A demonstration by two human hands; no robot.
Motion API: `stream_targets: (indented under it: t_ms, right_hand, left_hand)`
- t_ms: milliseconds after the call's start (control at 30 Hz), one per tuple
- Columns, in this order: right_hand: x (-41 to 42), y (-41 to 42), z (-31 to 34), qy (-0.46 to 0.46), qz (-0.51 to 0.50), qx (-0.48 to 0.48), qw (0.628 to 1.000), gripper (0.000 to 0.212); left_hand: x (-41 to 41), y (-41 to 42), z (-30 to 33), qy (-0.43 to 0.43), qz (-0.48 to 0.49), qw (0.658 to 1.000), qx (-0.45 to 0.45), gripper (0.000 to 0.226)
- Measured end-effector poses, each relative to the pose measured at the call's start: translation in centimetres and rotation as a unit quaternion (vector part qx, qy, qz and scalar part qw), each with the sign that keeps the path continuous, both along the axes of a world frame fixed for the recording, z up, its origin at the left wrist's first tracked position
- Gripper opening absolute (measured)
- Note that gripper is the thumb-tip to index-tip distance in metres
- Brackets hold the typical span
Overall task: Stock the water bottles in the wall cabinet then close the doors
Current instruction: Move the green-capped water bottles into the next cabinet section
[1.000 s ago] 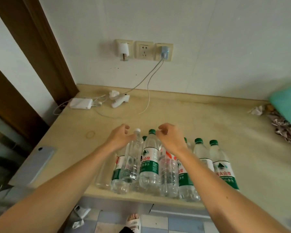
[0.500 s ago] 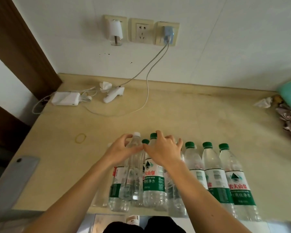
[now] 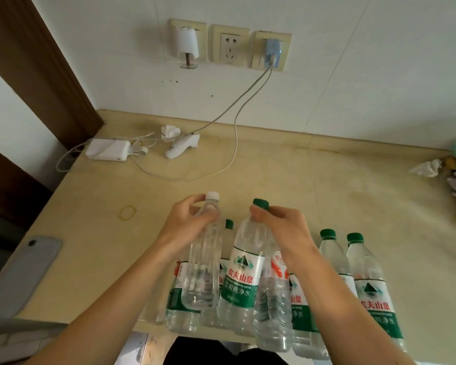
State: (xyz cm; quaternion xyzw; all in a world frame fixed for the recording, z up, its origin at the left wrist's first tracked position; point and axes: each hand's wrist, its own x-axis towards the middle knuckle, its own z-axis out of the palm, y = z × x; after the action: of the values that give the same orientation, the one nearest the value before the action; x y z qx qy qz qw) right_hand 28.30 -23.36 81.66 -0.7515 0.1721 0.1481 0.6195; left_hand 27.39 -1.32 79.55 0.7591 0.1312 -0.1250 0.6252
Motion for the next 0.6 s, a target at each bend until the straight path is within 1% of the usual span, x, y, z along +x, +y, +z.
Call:
stream_targets:
  t_ms: [67, 100, 167, 200, 267, 367, 433, 500, 600]
  right_hand:
    - [0.3, -0.7, 1.1, -0.013, -0.013, 0.046, 0.999, 0.032]
    - [0.5, -0.9, 1.8, -0.032, -0.015, 0.066, 0.997, 0.031]
    - [1.0, -1.2, 3.4, -0.093, -0.023, 0.099, 0.991, 0.027]
    - [1.4, -1.3, 4.2, -0.130, -0.025, 0.096, 0.987, 0.026]
    - [2.2, -1.4, 5.4, -0.198, -0.027, 0.062, 0.978, 0.023]
    - [3.9, -1.6, 6.1, -0.255, -0.035, 0.017, 0.966, 0.023]
    - [5.3, -1.7, 5.8, -0.263, -0.029, -0.018, 0.964, 0.026]
    - [6.5, -1.9, 5.1, -0.258, -0.018, -0.050, 0.965, 0.026]
    - [7.5, -2.3, 3.5, -0.238, -0.013, -0.072, 0.968, 0.028]
  left_hand:
    - [0.6, 0.0, 1.3, -0.007, -0.010, 0.999, -0.041, 0.054]
    - [1.0, -0.1, 2.0, -0.023, -0.013, 0.999, -0.047, 0.050]
    - [2.1, -0.4, 3.6, -0.071, -0.011, 0.997, -0.036, 0.044]
    - [2.7, -0.6, 4.4, -0.099, -0.006, 0.995, -0.023, 0.044]
    - [4.0, -1.2, 5.7, -0.158, 0.006, 0.987, -0.007, 0.046]
    - [5.5, -2.7, 6.8, -0.230, 0.019, 0.972, 0.039, 0.046]
    - [6.2, -3.9, 6.7, -0.256, 0.009, 0.963, 0.082, 0.051]
    - [6.9, -5.1, 5.9, -0.272, -0.004, 0.954, 0.125, 0.052]
    - [7.8, -6.2, 4.2, -0.285, -0.002, 0.942, 0.178, 0.052]
